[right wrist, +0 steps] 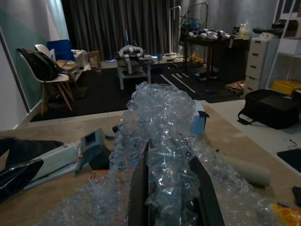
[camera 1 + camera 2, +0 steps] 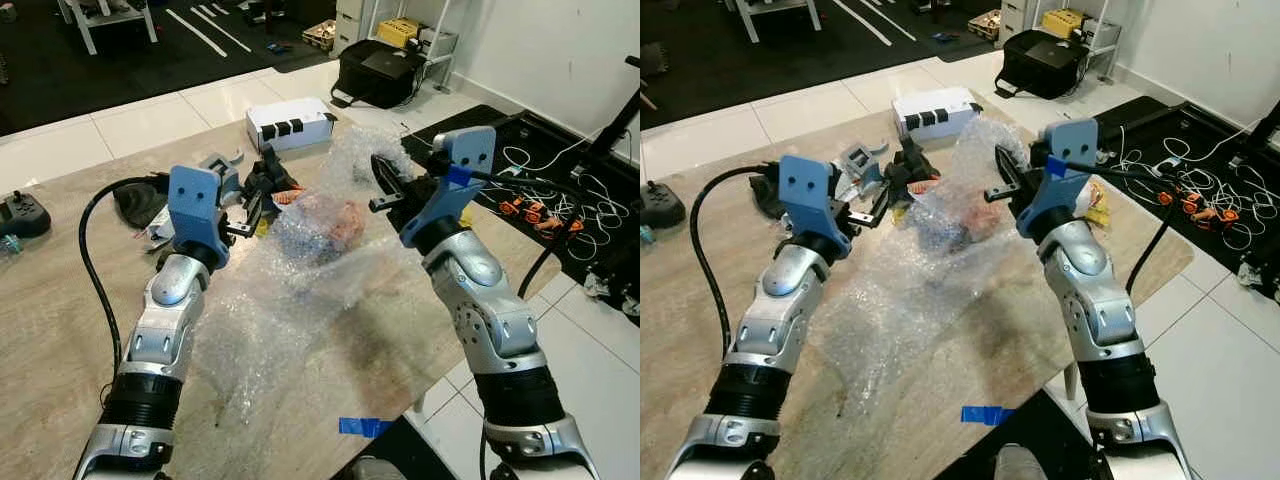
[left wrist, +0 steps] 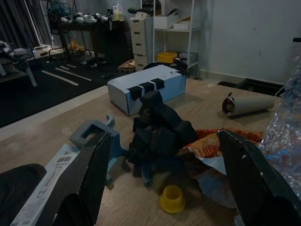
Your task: Picking trash to rubbish bin
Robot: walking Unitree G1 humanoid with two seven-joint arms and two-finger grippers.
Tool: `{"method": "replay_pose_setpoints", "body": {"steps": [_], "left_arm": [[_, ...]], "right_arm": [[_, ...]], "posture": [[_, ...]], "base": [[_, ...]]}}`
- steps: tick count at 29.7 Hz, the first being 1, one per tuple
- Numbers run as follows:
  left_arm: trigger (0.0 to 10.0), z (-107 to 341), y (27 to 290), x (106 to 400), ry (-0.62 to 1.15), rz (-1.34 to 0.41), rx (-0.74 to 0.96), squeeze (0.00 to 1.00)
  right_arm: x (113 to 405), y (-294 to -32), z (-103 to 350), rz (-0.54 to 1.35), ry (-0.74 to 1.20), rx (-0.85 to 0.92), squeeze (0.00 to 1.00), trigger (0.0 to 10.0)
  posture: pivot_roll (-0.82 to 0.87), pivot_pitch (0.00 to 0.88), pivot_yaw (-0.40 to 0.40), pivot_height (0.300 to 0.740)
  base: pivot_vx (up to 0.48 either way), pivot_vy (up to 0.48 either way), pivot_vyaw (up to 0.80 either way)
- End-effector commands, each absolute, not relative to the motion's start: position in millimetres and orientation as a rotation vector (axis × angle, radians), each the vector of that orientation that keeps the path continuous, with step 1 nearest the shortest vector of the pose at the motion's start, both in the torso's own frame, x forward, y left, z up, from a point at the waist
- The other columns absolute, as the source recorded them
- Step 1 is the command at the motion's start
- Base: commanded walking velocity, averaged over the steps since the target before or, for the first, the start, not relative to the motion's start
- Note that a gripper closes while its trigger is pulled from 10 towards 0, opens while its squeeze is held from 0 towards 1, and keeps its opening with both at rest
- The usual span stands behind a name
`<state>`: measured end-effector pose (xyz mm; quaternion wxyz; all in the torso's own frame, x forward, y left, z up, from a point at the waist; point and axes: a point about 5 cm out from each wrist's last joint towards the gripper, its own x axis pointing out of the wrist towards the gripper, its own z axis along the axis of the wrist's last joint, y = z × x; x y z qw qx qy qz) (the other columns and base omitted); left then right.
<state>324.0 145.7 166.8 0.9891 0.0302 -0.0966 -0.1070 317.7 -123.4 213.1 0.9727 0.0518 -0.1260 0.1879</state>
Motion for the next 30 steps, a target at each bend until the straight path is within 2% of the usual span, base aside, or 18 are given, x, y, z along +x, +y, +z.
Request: {"method": "replay_pose_setpoints", "body": {"steps": [1, 8, 30], "left_arm": [[10.0, 165.6, 141.5, 322.0, -0.187, -0.216, 0.054, 0.0], [10.0, 167.3, 138.9, 320.4, -0.192, -0.221, 0.05, 0.0], [10.0, 170.7, 138.0, 320.6, -0.195, -0.223, 0.059, 0.0]], "right_arm": [[315.7, -122.4, 209.0, 0.37, -0.233, 0.105, 0.0, 10.0], [313.8, -120.0, 205.3, 0.361, -0.221, 0.099, 0.0, 10.0], [314.9, -116.3, 205.4, 0.363, -0.21, 0.096, 0.0, 10.0]], "posture": [[-0.08, 0.003, -0.011, 0.74], [-0.08, 0.004, -0.01, 0.74], [-0.08, 0.002, -0.013, 0.74]], "base": [[0.0, 0.0, 0.0], [-0.328, 0.0, 0.0], [-0.44, 0.0, 0.0]]}}
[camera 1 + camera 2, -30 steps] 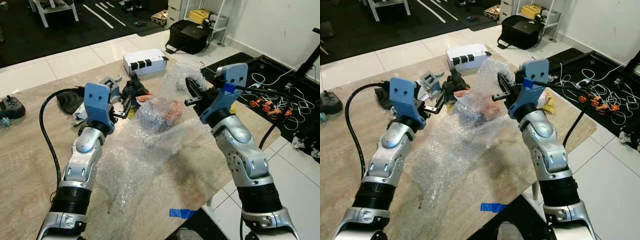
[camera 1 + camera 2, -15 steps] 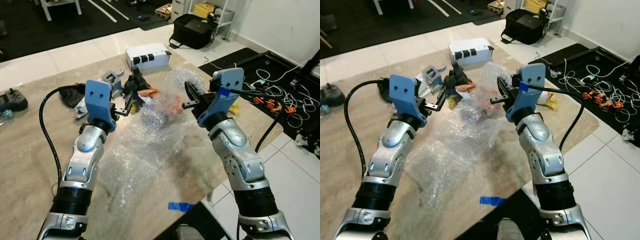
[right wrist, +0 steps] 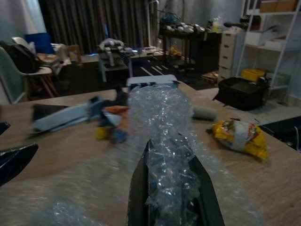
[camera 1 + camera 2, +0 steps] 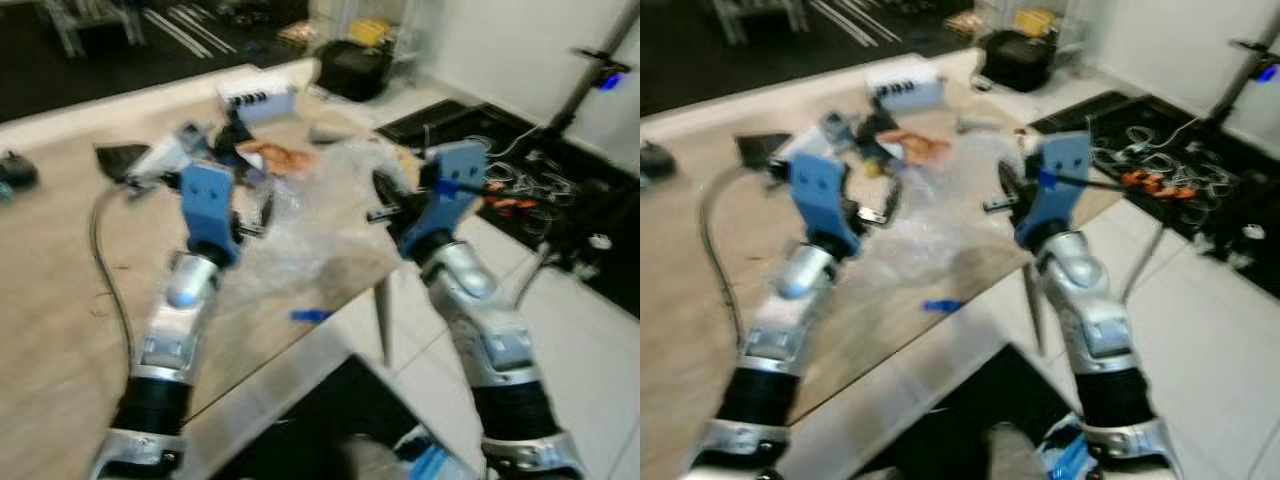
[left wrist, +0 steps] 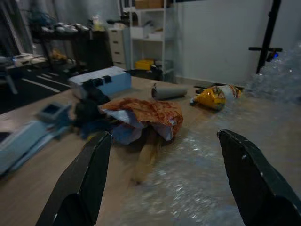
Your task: Picking trash to rubbish bin
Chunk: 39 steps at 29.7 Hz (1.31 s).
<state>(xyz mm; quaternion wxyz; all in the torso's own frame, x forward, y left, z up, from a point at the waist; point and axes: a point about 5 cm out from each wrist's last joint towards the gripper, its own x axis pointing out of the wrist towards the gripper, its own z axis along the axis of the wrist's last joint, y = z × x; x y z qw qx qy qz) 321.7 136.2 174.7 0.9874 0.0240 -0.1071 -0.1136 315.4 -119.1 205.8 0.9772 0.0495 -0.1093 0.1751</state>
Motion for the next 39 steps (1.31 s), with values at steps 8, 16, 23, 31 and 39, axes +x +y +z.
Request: {"method": "replay_pose_setpoints", "body": {"steps": [8, 16, 23, 31, 39], "left_arm": [[10.0, 171.6, 137.6, 321.1, -0.195, -0.235, 0.076, 0.0], [10.0, 172.3, 134.4, 319.7, -0.198, -0.271, 0.091, 0.0], [10.0, 173.7, 133.1, 319.3, -0.2, -0.298, 0.107, 0.0], [10.0, 172.4, 138.6, 320.2, -0.192, -0.276, 0.112, 0.0], [10.0, 165.1, 146.0, 319.6, -0.179, -0.262, 0.142, 0.0]], "right_arm": [[315.0, -115.2, 205.0, 0.36, -0.208, 0.097, 0.0, 10.0], [314.5, -115.9, 202.4, 0.35, -0.2, 0.108, 0.0, 10.0], [313.8, -113.6, 199.5, 0.344, -0.194, 0.12, 0.0, 10.0], [310.0, -110.1, 191.3, 0.372, -0.164, 0.106, 0.0, 10.0], [303.2, -109.9, 145.4, 0.366, 0.114, -0.008, 0.0, 10.0]], "posture": [[-0.07, 0.008, -0.008, 0.74], [-0.07, 0.007, -0.001, 0.74], [-0.06, 0.007, 0.012, 0.74], [-0.06, 0.008, 0.015, 0.74], [-0.06, 0.008, 0.01, 0.74]], "base": [[-0.107, 0.0, 0.0], [0.0, 0.0, 0.0], [0.0, 0.0, 0.0], [0.0, 0.0, 0.0], [0.0, 0.0, 0.0]]}}
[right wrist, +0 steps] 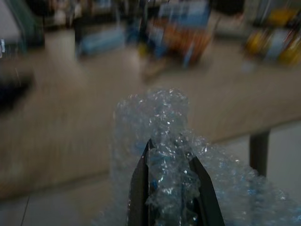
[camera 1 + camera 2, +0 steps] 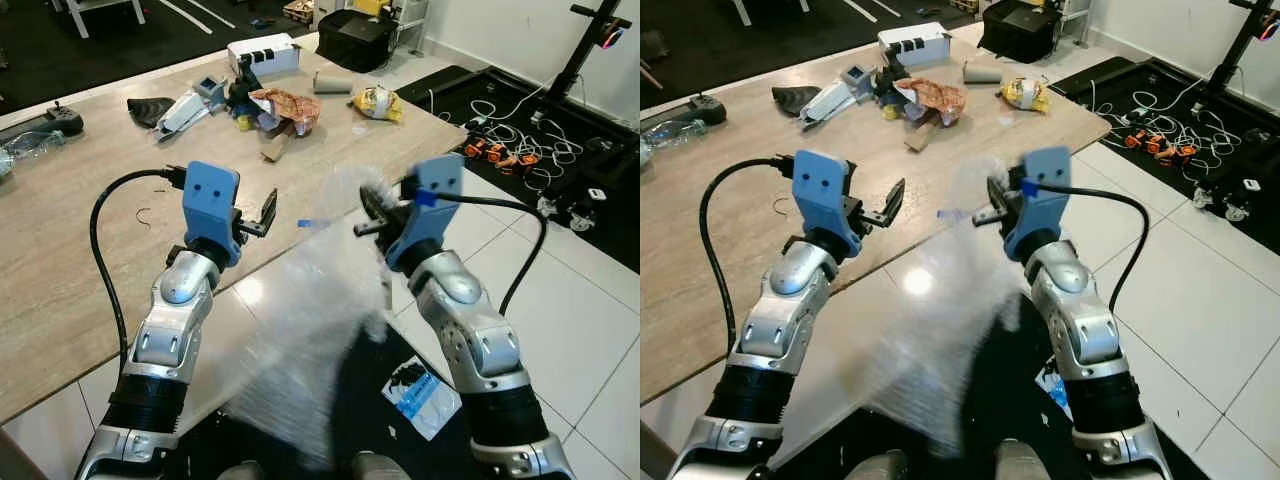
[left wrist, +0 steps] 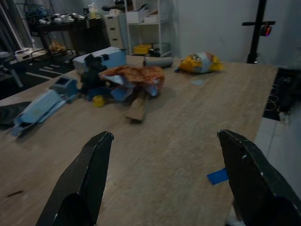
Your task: Picking trash to rubbish bin
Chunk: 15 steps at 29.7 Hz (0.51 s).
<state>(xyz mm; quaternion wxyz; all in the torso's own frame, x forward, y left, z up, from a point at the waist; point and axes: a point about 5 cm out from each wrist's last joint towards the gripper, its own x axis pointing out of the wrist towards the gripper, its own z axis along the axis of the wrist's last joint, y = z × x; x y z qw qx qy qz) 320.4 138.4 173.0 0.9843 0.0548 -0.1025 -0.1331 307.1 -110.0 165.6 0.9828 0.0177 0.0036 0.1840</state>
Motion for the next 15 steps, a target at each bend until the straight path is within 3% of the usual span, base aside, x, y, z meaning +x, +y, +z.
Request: {"method": "replay_pose_setpoints", "body": {"steps": [1, 5, 9, 15], "left_arm": [[10.0, 165.1, 146.0, 319.6, -0.179, -0.262, 0.142, 0.0], [10.0, 149.2, 153.5, 311.3, -0.124, -0.29, 0.17, 0.0], [10.0, 135.5, 161.1, 301.6, -0.081, -0.302, 0.174, 0.0], [10.0, 118.9, 173.7, 287.6, -0.089, -0.196, 0.059, 0.0]], "right_arm": [[303.2, -109.9, 145.4, 0.366, 0.114, -0.008, 0.0, 10.0], [290.7, -126.5, 102.2, 0.276, 0.308, -0.039, 0.0, 10.0], [283.9, -143.2, 85.4, 0.196, 0.356, -0.034, 0.0, 10.0], [280.2, -169.2, 97.7, 0.021, 0.131, 0.014, 0.0, 10.0]], "posture": [[-0.06, 0.008, 0.01, 0.74], [-0.07, 0.011, 0.008, 0.74], [-0.07, 0.012, 0.006, 0.74], [-0.07, 0.015, 0.004, 0.74]], "base": [[0.0, 0.0, 0.0], [0.0, 0.0, 0.0], [0.0, 0.0, 0.0], [0.0, 0.0, 0.0]]}}
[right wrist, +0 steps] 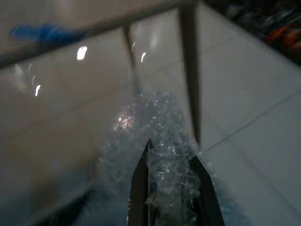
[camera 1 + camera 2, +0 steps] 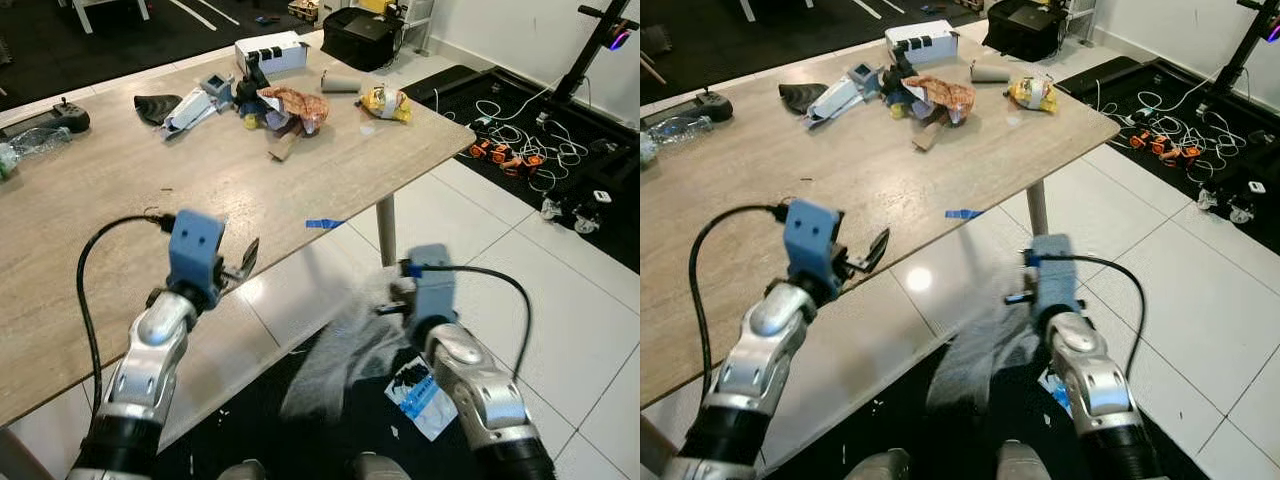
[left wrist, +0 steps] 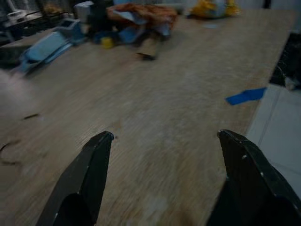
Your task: Picking trash to rubbish bin
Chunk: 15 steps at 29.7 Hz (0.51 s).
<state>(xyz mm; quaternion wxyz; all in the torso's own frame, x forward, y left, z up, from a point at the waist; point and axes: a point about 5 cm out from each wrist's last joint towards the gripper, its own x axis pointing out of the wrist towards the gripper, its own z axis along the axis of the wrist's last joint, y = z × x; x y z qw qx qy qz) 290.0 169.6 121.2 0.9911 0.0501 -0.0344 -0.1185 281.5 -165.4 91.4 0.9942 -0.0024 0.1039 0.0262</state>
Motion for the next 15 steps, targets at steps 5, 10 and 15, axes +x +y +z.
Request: {"method": "replay_pose_setpoints", "body": {"steps": [5, 10, 15], "left_arm": [[10.0, 96.5, 177.1, 278.9, -0.002, -0.115, 0.01, 0.0], [10.0, 91.7, 176.6, 274.3, 0.003, -0.149, 0.091, 0.0], [10.0, 91.8, 175.5, 272.1, -0.003, -0.186, 0.093, 0.0]], "right_arm": [[268.2, -173.9, 95.0, 0.033, 0.007, -0.101, 0.0, 10.0], [258.6, -182.8, 92.6, -0.026, -0.029, -0.094, 0.0, 10.0], [256.9, -184.8, 89.3, -0.033, -0.025, -0.088, 0.0, 10.0]], "posture": [[-0.08, 0.015, 0.002, 0.74], [-0.08, 0.021, -0.003, 0.74], [-0.08, 0.019, -0.003, 0.74]], "base": [[0.0, 0.0, 0.0], [0.0, 0.0, 0.0], [0.0, 0.0, 0.0]]}}
